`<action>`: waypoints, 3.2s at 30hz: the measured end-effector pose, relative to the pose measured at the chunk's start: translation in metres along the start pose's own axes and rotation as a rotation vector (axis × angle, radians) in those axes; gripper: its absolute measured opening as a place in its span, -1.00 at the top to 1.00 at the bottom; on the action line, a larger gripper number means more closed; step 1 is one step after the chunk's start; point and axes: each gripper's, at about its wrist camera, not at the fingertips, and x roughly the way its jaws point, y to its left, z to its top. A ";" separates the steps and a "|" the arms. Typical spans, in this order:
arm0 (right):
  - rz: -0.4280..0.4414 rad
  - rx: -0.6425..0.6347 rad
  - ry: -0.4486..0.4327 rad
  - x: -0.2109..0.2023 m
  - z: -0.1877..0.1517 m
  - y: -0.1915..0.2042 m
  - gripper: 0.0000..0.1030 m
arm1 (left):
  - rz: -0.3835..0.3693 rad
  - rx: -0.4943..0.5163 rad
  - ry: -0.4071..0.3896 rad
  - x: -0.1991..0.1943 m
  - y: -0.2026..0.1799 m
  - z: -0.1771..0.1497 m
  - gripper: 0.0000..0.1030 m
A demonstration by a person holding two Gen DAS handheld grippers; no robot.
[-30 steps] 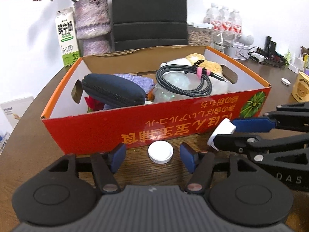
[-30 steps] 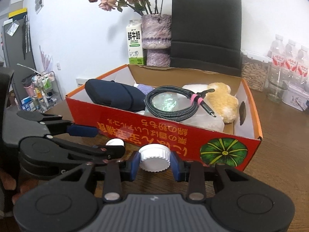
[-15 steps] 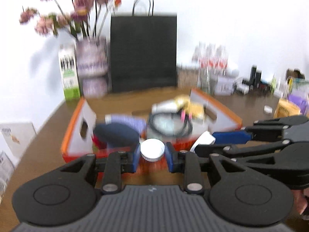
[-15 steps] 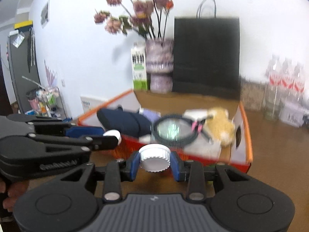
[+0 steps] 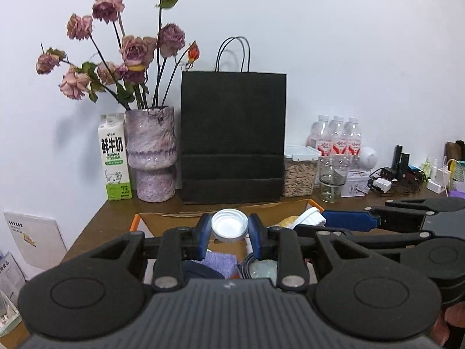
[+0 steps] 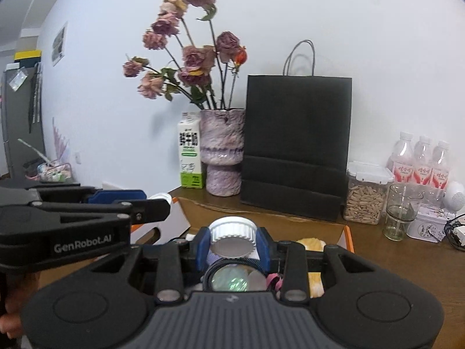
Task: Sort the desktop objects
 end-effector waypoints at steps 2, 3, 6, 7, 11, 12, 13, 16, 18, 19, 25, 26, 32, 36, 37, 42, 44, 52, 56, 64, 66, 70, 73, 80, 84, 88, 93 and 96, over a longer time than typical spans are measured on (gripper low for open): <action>-0.013 0.007 0.006 0.011 -0.001 -0.003 0.35 | 0.003 -0.015 0.016 0.013 0.002 -0.002 0.45; -0.022 0.010 0.011 0.018 -0.002 -0.005 0.35 | 0.006 -0.021 0.024 0.019 0.004 -0.003 0.45; -0.041 0.020 0.026 0.036 -0.007 -0.010 0.35 | 0.026 -0.039 0.049 0.038 0.010 -0.009 0.45; -0.050 0.021 0.032 0.042 -0.009 -0.012 0.35 | 0.037 -0.041 0.059 0.044 0.012 -0.012 0.45; -0.083 0.027 0.065 0.060 -0.021 -0.021 0.35 | 0.063 -0.039 0.111 0.064 0.020 -0.022 0.45; -0.088 0.030 0.073 0.063 -0.024 -0.024 0.35 | 0.068 -0.036 0.116 0.066 0.021 -0.024 0.45; -0.091 0.034 0.079 0.065 -0.026 -0.026 0.35 | 0.073 -0.033 0.122 0.068 0.021 -0.026 0.45; -0.095 0.040 0.081 0.065 -0.029 -0.028 0.34 | 0.077 -0.030 0.134 0.071 0.021 -0.029 0.41; -0.099 0.049 0.075 0.062 -0.029 -0.028 0.07 | 0.091 -0.025 0.132 0.069 0.021 -0.029 0.14; -0.105 0.056 0.071 0.061 -0.029 -0.028 -0.10 | 0.102 -0.027 0.124 0.067 0.021 -0.029 -0.15; -0.131 0.088 0.038 0.044 -0.023 -0.031 -1.00 | 0.173 -0.041 0.052 0.047 0.028 -0.024 -1.00; -0.132 0.102 0.037 0.041 -0.022 -0.032 -1.00 | 0.186 -0.045 0.038 0.043 0.029 -0.023 -1.00; -0.136 0.146 0.052 0.023 -0.022 -0.036 -1.00 | 0.159 -0.068 0.035 0.024 0.033 -0.020 -1.00; -0.145 0.130 0.040 0.007 -0.022 -0.031 -1.00 | 0.156 -0.052 0.041 0.012 0.031 -0.021 -1.00; -0.145 0.127 0.037 0.002 -0.022 -0.030 -1.00 | 0.153 -0.050 0.041 0.009 0.031 -0.022 -1.00; -0.140 0.104 0.029 -0.022 -0.026 -0.020 -1.00 | 0.144 -0.051 0.037 -0.012 0.030 -0.025 -1.00; -0.134 0.091 0.030 -0.031 -0.029 -0.014 -1.00 | 0.141 -0.046 0.033 -0.021 0.028 -0.026 -1.00; -0.103 0.056 0.048 -0.065 -0.047 0.011 -1.00 | 0.117 -0.028 0.037 -0.057 0.020 -0.043 -1.00; -0.096 0.059 0.060 -0.077 -0.058 0.020 -1.00 | 0.108 -0.027 0.060 -0.071 0.016 -0.057 -1.00; -0.087 0.085 0.104 -0.099 -0.086 0.036 -1.00 | 0.086 -0.044 0.116 -0.096 0.011 -0.088 -1.00; -0.099 0.080 0.108 -0.105 -0.095 0.041 -1.00 | 0.093 -0.046 0.127 -0.103 0.009 -0.097 -1.00; -0.113 0.081 0.121 -0.116 -0.108 0.049 -1.00 | 0.101 -0.054 0.146 -0.116 0.006 -0.113 -1.00; -0.107 0.091 0.132 -0.123 -0.118 0.055 -1.00 | 0.121 -0.068 0.152 -0.123 0.004 -0.123 -1.00; -0.100 0.132 0.182 -0.129 -0.138 0.061 -1.00 | 0.136 -0.072 0.183 -0.131 0.001 -0.141 -1.00; -0.101 0.133 0.179 -0.131 -0.140 0.061 -1.00 | 0.136 -0.069 0.176 -0.134 0.001 -0.143 -1.00; -0.099 0.132 0.171 -0.133 -0.140 0.062 -1.00 | 0.135 -0.070 0.170 -0.135 0.001 -0.142 -1.00; -0.098 0.137 0.178 -0.132 -0.140 0.061 -1.00 | 0.143 -0.063 0.178 -0.134 0.000 -0.141 -1.00; -0.099 0.138 0.177 -0.131 -0.140 0.061 -1.00 | 0.143 -0.064 0.177 -0.133 -0.001 -0.141 -1.00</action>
